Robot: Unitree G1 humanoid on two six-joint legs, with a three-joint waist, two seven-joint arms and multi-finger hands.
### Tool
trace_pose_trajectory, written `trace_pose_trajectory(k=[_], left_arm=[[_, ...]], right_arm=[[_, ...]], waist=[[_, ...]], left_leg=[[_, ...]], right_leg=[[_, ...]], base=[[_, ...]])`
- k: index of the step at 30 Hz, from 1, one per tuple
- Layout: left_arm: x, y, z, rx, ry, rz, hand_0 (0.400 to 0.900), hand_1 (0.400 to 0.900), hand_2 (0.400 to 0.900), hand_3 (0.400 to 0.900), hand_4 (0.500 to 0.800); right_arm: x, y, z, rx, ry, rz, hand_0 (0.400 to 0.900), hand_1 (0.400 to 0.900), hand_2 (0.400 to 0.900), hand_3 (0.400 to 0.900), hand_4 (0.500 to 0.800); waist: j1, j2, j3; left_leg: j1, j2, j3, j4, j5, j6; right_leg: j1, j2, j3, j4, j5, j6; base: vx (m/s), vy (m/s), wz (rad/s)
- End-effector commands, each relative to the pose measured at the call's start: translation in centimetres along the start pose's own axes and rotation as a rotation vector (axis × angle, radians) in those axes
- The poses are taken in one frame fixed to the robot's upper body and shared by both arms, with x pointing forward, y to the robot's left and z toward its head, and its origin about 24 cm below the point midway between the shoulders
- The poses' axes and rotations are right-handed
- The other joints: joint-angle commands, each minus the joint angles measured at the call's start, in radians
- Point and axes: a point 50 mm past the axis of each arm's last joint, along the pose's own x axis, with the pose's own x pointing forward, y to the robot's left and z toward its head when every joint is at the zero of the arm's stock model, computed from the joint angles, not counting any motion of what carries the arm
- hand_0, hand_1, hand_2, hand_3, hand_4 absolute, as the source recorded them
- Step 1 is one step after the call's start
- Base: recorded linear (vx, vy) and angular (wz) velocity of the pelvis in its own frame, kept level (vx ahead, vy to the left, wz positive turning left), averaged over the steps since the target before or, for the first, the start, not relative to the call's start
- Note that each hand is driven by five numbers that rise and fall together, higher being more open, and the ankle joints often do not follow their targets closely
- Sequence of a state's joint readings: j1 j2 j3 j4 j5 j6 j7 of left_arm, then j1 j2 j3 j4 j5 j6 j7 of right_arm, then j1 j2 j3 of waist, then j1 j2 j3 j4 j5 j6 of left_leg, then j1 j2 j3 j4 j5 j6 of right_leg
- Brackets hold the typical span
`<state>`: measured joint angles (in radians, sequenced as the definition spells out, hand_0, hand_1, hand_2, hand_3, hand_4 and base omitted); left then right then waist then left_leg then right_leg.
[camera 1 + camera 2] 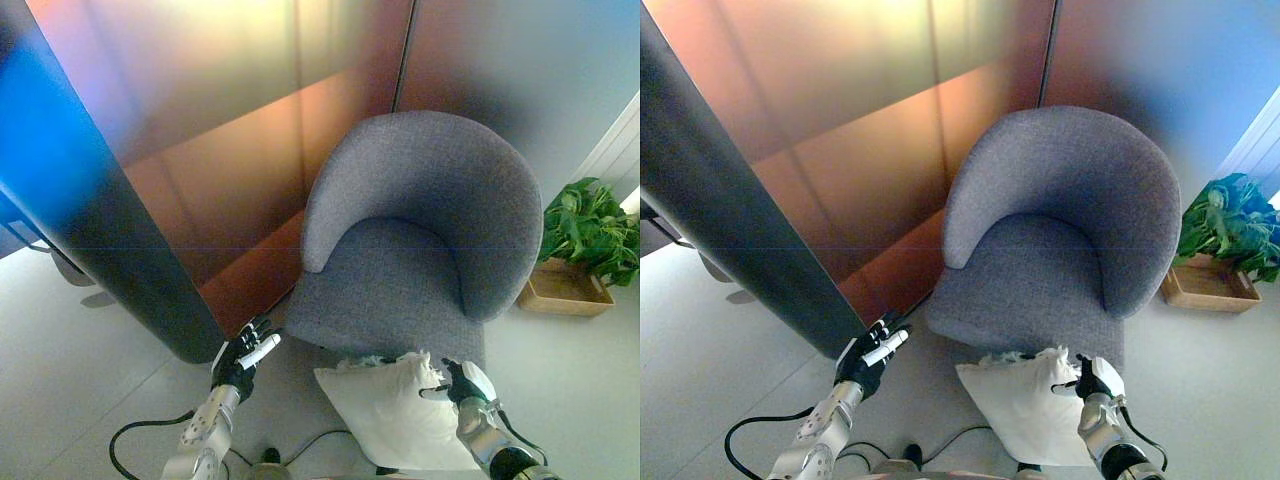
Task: Pick up the pillow and put it on the sofa.
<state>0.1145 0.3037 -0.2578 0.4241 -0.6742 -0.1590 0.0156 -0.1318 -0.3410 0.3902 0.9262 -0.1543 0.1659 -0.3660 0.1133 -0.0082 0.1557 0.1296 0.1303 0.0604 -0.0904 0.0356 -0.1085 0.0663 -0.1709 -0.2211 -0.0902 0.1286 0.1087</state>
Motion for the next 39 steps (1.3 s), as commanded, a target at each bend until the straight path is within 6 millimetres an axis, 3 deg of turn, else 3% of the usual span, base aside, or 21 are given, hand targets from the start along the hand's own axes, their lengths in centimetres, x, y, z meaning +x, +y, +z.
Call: trace_pose_trajectory(k=[1, 15, 24, 39], left_arm=[[1.3, -2.9, 4.1, 0.004, -0.219, -0.107, 0.900, 0.900, 0.900, 0.900, 0.800], [1.3, -3.0, 4.3, 0.002, -0.213, -0.125, 0.900, 0.900, 0.900, 0.900, 0.800], [2.9, -4.6, 8.8, -0.002, -0.352, -0.181, 0.900, 0.900, 0.900, 0.900, 0.800], [3.7, -7.0, 12.8, -0.017, -0.493, -0.249, 0.900, 0.900, 0.900, 0.900, 0.800]], right_arm=[[1.2, -3.1, 2.5, -0.023, -0.103, -0.136, 0.900, 0.900, 0.900, 0.900, 0.800], [1.2, -3.3, 2.5, -0.024, -0.107, -0.134, 0.900, 0.900, 0.900, 0.900, 0.800], [2.9, -8.1, 6.5, 0.010, -0.162, -0.243, 0.900, 0.900, 0.900, 0.900, 0.800], [3.3, -13.1, 11.2, 0.051, -0.210, -0.361, 0.900, 0.900, 0.900, 0.900, 0.800]], waist=[[0.014, -0.019, -0.002], [0.018, -0.021, 0.018], [0.022, 0.002, 0.144], [0.023, 0.030, 0.270]], left_leg=[[-0.014, -0.003, -0.039, 0.049, -0.032, 0.013], [-0.029, 0.001, -0.040, 0.060, -0.029, 0.010], [-0.121, -0.001, -0.057, 0.099, -0.019, 0.007], [-0.244, -0.017, -0.076, 0.131, 0.000, 0.002]], right_leg=[[0.026, -0.092, 0.012, 0.040, -0.019, 0.107], [0.011, -0.092, 0.018, 0.049, -0.017, 0.107], [-0.075, -0.103, 0.038, 0.085, -0.007, 0.105], [-0.169, -0.105, 0.054, 0.088, 0.014, 0.099]], base=[[0.00, 0.000, 0.00], [-0.01, -0.001, 0.00], [-0.16, 0.000, 0.02], [-0.10, 0.003, -0.01]])
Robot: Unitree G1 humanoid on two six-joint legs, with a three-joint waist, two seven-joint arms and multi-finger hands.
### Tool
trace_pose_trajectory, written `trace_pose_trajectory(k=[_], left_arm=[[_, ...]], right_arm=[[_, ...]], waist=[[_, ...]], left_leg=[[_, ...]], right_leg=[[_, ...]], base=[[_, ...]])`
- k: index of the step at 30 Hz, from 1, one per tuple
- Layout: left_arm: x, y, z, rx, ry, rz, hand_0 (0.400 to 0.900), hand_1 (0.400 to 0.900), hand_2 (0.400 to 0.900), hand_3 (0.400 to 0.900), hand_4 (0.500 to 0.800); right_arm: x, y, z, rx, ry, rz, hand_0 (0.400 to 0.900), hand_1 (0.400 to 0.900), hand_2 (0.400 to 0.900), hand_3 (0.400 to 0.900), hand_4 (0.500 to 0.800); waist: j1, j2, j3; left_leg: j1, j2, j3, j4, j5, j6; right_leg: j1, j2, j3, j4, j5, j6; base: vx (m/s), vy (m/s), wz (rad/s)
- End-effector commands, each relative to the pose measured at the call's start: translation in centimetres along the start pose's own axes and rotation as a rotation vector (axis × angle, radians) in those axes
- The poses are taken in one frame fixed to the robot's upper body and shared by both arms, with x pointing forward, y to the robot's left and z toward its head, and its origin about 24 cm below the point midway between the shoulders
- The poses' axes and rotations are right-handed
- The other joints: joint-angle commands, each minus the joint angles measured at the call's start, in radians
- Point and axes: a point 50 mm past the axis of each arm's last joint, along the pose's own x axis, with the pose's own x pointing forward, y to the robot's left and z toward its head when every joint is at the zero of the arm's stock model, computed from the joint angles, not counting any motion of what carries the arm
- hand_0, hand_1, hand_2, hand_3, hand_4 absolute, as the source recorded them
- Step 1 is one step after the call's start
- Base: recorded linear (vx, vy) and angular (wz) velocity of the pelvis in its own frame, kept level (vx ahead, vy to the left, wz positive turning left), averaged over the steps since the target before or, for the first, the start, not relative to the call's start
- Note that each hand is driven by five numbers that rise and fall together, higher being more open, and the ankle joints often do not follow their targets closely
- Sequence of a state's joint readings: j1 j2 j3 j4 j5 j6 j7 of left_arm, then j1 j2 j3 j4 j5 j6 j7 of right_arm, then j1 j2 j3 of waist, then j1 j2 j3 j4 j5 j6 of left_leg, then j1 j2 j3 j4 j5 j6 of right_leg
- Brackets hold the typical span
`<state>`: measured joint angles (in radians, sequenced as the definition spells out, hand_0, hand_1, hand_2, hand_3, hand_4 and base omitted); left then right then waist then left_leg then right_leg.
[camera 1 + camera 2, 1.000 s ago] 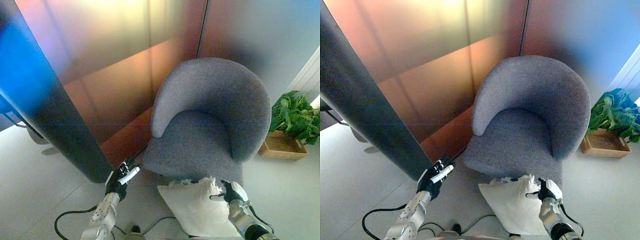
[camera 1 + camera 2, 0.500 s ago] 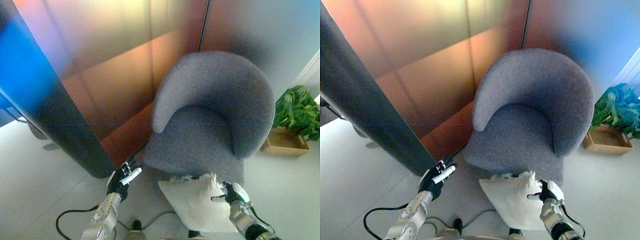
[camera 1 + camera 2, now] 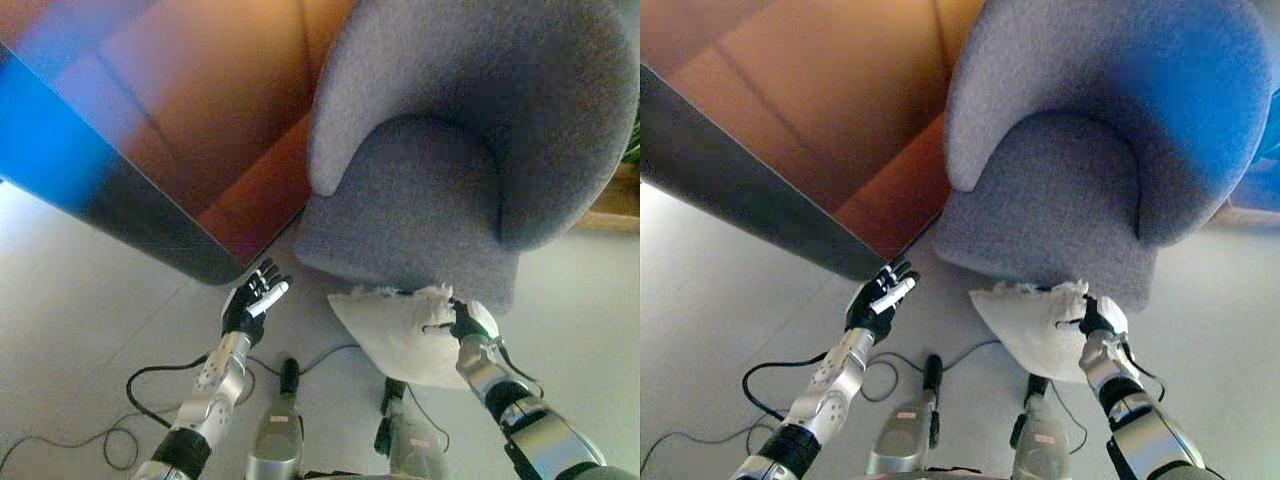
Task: Pick up the pillow and put it on the sofa.
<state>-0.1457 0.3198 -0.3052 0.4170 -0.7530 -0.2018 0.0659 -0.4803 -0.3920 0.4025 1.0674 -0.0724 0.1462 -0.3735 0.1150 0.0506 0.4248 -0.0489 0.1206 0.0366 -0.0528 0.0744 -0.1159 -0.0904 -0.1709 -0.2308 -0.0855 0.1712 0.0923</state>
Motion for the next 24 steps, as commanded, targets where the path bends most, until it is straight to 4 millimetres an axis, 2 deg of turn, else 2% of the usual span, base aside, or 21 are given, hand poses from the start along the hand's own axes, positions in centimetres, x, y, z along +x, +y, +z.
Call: trace_pose_trajectory(k=[1, 13, 24], left_arm=[[1.1, -3.0, 5.3, 0.002, -0.265, -0.139, 0.900, 0.900, 0.900, 0.900, 0.800], [1.4, -4.1, 7.3, -0.003, -0.352, -0.186, 0.900, 0.900, 0.900, 0.900, 0.800], [1.4, -4.9, 8.9, -0.013, -0.416, -0.211, 0.900, 0.900, 0.900, 0.900, 0.800]], right_arm=[[1.6, -5.1, 3.1, -0.036, -0.082, -0.178, 0.900, 0.900, 0.900, 0.900, 0.800], [2.2, -7.9, 3.6, -0.040, -0.047, -0.242, 0.900, 0.900, 0.900, 0.900, 0.800], [2.5, -9.2, 4.4, -0.067, -0.039, -0.241, 0.900, 0.900, 0.900, 0.900, 0.800]], waist=[[0.021, -0.027, 0.006], [0.022, -0.019, 0.058], [0.019, -0.012, 0.095]], left_leg=[[-0.070, -0.008, -0.052, 0.094, -0.038, 0.009], [-0.108, -0.018, -0.040, 0.097, -0.030, 0.010], [-0.140, -0.026, -0.032, 0.097, -0.024, 0.011]], right_leg=[[-0.016, -0.105, 0.064, 0.082, -0.027, 0.115], [-0.052, -0.104, 0.067, 0.075, -0.013, 0.114], [-0.092, -0.102, 0.070, 0.075, -0.003, 0.110]], base=[[-0.07, 0.013, -0.04], [-0.05, -0.005, -0.01], [-0.04, 0.001, 0.00]])
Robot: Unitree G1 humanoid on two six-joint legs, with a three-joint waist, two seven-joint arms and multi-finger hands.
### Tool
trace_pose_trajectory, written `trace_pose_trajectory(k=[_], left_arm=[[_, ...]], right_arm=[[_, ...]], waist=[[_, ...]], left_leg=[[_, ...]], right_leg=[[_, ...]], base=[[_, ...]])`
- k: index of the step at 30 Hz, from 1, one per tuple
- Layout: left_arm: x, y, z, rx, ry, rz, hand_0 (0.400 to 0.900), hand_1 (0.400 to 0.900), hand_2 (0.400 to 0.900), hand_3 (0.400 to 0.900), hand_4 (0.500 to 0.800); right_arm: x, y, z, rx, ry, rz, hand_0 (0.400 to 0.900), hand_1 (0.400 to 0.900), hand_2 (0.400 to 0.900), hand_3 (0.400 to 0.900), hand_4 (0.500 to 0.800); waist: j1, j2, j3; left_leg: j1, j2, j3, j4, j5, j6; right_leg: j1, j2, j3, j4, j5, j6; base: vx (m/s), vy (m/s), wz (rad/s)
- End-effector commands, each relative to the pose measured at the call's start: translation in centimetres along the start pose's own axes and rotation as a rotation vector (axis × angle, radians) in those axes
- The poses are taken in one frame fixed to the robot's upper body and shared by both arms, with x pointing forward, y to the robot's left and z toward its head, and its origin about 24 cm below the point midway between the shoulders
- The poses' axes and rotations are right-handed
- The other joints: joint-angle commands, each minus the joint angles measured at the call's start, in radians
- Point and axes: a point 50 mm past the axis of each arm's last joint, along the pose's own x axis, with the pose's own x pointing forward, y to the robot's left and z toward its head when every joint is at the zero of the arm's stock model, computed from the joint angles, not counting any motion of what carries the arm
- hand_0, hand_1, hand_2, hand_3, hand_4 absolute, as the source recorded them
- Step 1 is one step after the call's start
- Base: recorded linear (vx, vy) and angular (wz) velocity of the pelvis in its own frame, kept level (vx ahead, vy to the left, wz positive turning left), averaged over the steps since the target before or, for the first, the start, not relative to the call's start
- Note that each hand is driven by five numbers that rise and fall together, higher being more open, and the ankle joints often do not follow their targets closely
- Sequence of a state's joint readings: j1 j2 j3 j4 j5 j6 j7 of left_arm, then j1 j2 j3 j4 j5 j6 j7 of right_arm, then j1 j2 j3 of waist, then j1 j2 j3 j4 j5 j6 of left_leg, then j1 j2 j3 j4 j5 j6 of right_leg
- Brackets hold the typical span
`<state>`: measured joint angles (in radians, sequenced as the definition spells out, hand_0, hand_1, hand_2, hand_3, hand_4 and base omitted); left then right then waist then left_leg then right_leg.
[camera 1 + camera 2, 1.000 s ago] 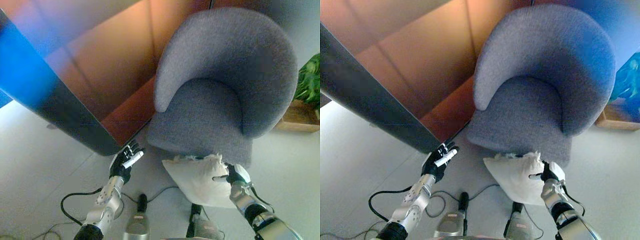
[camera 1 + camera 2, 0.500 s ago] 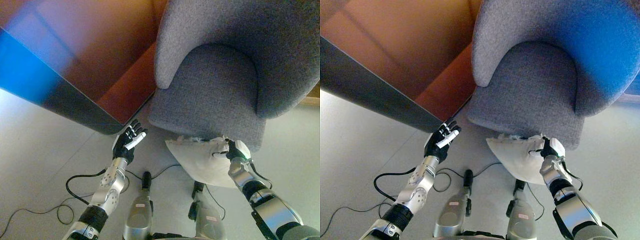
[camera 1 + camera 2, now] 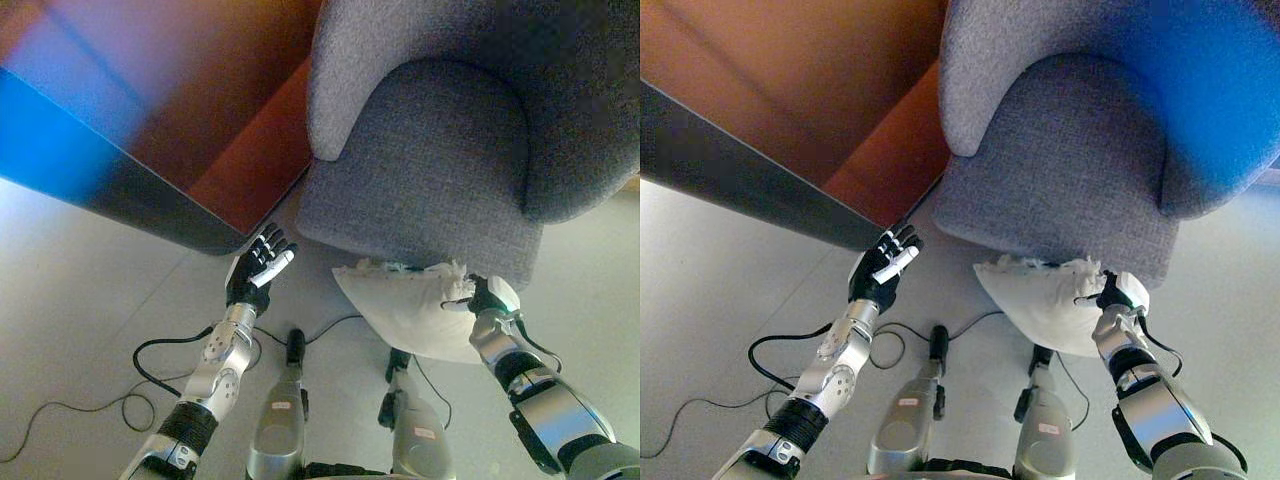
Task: Pick up the pillow and put it on the sofa.
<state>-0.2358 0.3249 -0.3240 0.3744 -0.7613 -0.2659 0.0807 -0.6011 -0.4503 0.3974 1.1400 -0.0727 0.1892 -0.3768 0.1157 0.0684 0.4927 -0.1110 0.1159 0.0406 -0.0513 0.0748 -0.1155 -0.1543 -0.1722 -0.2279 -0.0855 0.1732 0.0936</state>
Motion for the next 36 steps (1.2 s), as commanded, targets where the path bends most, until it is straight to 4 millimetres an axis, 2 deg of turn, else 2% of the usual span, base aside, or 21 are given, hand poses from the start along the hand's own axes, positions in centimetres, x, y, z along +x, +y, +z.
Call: trace_pose_trajectory(k=[1, 13, 20, 23, 24, 25, 36], left_arm=[[0.8, -2.7, 5.4, -0.011, -0.268, -0.138, 0.900, 0.900, 0.900, 0.900, 0.800], [1.0, -3.5, 5.9, -0.025, -0.300, -0.158, 0.900, 0.900, 0.900, 0.900, 0.800], [1.1, -3.8, 6.0, -0.028, -0.306, -0.173, 0.900, 0.900, 0.900, 0.900, 0.800], [1.1, -3.9, 6.1, -0.025, -0.311, -0.178, 0.900, 0.900, 0.900, 0.900, 0.800], [1.1, -4.0, 6.2, -0.025, -0.313, -0.179, 0.900, 0.900, 0.900, 0.900, 0.800], [1.1, -4.0, 6.2, -0.025, -0.316, -0.181, 0.900, 0.900, 0.900, 0.900, 0.800], [1.2, -4.2, 6.3, -0.032, -0.324, -0.179, 0.900, 0.900, 0.900, 0.900, 0.800]], right_arm=[[1.4, -5.0, 3.0, -0.041, -0.074, -0.135, 0.900, 0.900, 0.900, 0.900, 0.800], [1.5, -5.6, 4.7, -0.036, -0.124, -0.114, 0.900, 0.900, 0.900, 0.900, 0.800], [1.7, -5.5, 4.9, -0.083, -0.119, 0.027, 0.900, 0.900, 0.900, 0.900, 0.800], [1.8, -5.9, 5.2, -0.085, -0.122, 0.029, 0.900, 0.900, 0.900, 0.900, 0.800], [1.8, -6.0, 5.4, -0.089, -0.125, 0.027, 0.873, 0.873, 0.873, 0.873, 0.784], [1.8, -6.1, 5.4, -0.091, -0.128, 0.022, 0.400, 0.400, 0.400, 0.400, 0.500], [1.9, -6.5, 5.4, -0.098, -0.120, -0.007, 0.400, 0.400, 0.400, 0.400, 0.500]], waist=[[0.018, -0.029, 0.027], [0.017, -0.018, 0.027], [0.017, -0.012, 0.027], [0.019, -0.012, 0.027], [0.019, -0.011, 0.027], [0.019, -0.009, 0.027], [0.013, -0.006, 0.027]], left_leg=[[-0.084, -0.022, -0.036, 0.096, -0.024, 0.011], [-0.119, -0.032, -0.027, 0.072, -0.013, 0.012], [-0.140, -0.038, -0.027, 0.068, -0.007, 0.013], [-0.150, -0.038, -0.025, 0.065, -0.003, 0.012], [-0.153, -0.038, -0.024, 0.063, -0.002, 0.012], [-0.156, -0.038, -0.024, 0.061, 0.000, 0.013], [-0.154, -0.043, -0.025, 0.054, 0.000, 0.016]], right_leg=[[-0.036, -0.100, 0.068, 0.075, -0.003, 0.109], [-0.088, -0.102, 0.059, 0.063, 0.017, 0.110], [-0.117, -0.104, 0.052, 0.066, 0.023, 0.109], [-0.131, -0.105, 0.050, 0.066, 0.027, 0.109], [-0.134, -0.105, 0.050, 0.064, 0.028, 0.108], [-0.138, -0.105, 0.049, 0.064, 0.029, 0.108], [-0.149, -0.104, 0.052, 0.069, 0.031, 0.108]], base=[[-0.03, 0.008, 0.01], [-0.01, 0.002, 0.00], [0.00, -0.001, 0.02], [0.00, 0.000, 0.00], [0.00, 0.000, 0.00], [0.00, 0.000, 0.00], [0.00, 0.000, 0.00]])
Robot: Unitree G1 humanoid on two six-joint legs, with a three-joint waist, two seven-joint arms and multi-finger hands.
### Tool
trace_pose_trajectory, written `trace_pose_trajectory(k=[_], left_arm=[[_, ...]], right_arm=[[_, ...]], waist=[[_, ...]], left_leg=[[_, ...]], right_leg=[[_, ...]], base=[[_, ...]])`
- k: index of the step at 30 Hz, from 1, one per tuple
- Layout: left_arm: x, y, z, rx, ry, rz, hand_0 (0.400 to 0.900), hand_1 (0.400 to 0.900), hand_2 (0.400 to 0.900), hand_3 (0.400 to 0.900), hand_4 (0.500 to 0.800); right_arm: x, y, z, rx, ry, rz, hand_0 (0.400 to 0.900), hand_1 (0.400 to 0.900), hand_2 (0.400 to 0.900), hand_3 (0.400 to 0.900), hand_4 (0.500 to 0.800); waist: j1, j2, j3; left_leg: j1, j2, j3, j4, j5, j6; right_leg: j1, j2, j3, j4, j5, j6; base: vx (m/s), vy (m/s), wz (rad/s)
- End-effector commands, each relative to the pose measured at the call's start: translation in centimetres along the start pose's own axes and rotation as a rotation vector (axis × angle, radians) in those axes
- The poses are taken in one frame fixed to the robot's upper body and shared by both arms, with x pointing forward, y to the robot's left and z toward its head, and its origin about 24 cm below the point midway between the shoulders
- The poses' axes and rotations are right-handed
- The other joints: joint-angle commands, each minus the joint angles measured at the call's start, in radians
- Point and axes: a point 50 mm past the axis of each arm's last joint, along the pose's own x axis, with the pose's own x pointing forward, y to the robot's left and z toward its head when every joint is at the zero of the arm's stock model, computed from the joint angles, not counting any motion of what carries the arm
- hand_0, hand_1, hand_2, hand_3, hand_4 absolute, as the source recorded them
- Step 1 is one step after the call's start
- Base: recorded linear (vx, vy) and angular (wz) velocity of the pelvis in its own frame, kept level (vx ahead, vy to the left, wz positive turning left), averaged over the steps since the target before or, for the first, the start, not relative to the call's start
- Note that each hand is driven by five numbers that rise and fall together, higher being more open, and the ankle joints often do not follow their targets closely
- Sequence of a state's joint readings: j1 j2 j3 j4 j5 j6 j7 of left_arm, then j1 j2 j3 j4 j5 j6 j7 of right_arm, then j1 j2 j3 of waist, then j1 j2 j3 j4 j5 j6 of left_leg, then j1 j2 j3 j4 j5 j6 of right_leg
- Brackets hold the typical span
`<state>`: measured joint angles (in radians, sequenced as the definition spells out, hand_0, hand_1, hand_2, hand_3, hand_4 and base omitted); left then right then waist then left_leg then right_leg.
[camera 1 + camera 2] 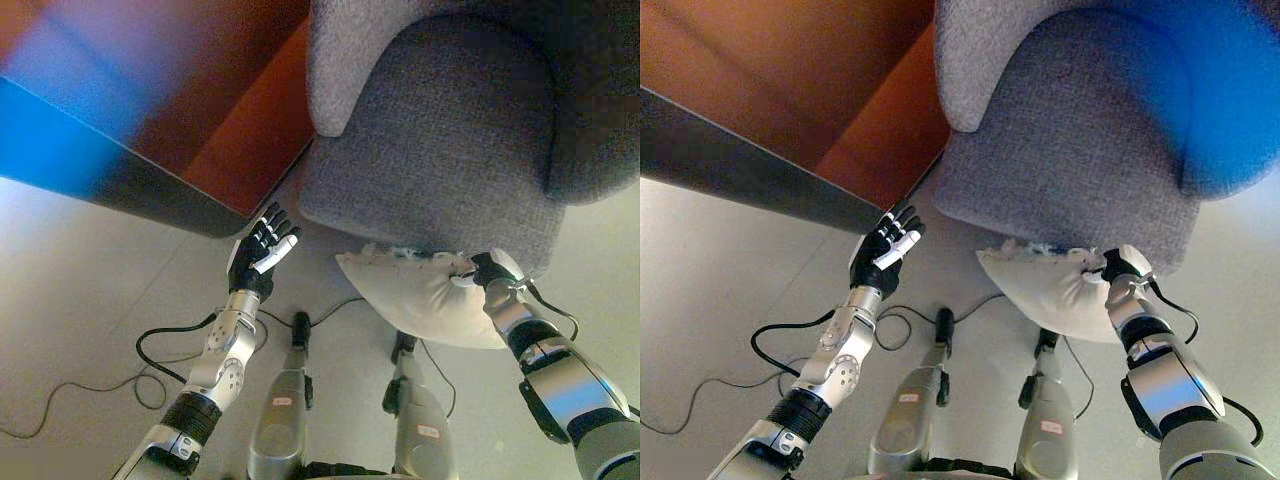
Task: Pick up the pillow and put it on the sofa.
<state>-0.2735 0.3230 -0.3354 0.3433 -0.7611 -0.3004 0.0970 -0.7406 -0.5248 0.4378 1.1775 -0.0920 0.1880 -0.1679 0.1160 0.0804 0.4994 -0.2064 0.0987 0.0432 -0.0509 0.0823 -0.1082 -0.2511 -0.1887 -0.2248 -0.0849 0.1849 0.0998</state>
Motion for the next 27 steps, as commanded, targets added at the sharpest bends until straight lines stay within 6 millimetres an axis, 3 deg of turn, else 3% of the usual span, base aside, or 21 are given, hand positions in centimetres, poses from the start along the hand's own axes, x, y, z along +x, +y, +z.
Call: trace_pose_trajectory(k=[1, 12, 18, 27], left_arm=[[0.9, -3.0, 4.7, -0.026, -0.246, -0.144, 0.900, 0.900, 0.900, 0.900, 0.800], [0.8, -2.9, 4.6, -0.029, -0.239, -0.137, 0.900, 0.900, 0.900, 0.900, 0.800], [0.7, -1.9, 4.2, -0.029, -0.204, -0.100, 0.900, 0.900, 0.900, 0.900, 0.800], [-0.2, -0.1, 1.9, 0.010, -0.071, -0.034, 0.900, 0.900, 0.900, 0.900, 0.800]], right_arm=[[0.3, -2.9, 2.2, -0.061, -0.051, -0.090, 0.400, 0.400, 0.400, 0.400, 0.500], [0.3, -3.2, 2.0, -0.041, -0.049, -0.109, 0.400, 0.400, 0.400, 0.400, 0.500], [0.1, -2.9, 2.1, -0.029, -0.097, -0.129, 0.400, 0.400, 0.400, 0.400, 0.500], [-0.6, -2.6, 1.5, -0.053, -0.128, -0.123, 0.400, 0.400, 0.400, 0.400, 0.500]], waist=[[0.012, -0.018, 0.021], [0.011, -0.019, 0.021], [0.007, -0.037, 0.021], [0.007, -0.080, -0.041]], left_leg=[[-0.059, -0.026, -0.028, 0.055, -0.008, 0.009], [-0.028, -0.026, -0.030, 0.047, -0.013, 0.010], [0.047, -0.022, -0.027, 0.037, -0.019, 0.006], [0.145, 0.002, -0.019, 0.029, -0.027, -0.002]], right_leg=[[-0.052, -0.088, 0.049, 0.069, 0.020, 0.102], [-0.022, -0.088, 0.047, 0.062, 0.019, 0.100], [0.053, -0.086, 0.045, 0.058, 0.007, 0.102], [0.156, -0.080, 0.038, 0.051, -0.007, 0.106]], base=[[0.00, 0.000, 0.00], [0.00, 0.000, 0.00], [0.01, 0.002, -0.01], [0.09, -0.032, 0.01]])
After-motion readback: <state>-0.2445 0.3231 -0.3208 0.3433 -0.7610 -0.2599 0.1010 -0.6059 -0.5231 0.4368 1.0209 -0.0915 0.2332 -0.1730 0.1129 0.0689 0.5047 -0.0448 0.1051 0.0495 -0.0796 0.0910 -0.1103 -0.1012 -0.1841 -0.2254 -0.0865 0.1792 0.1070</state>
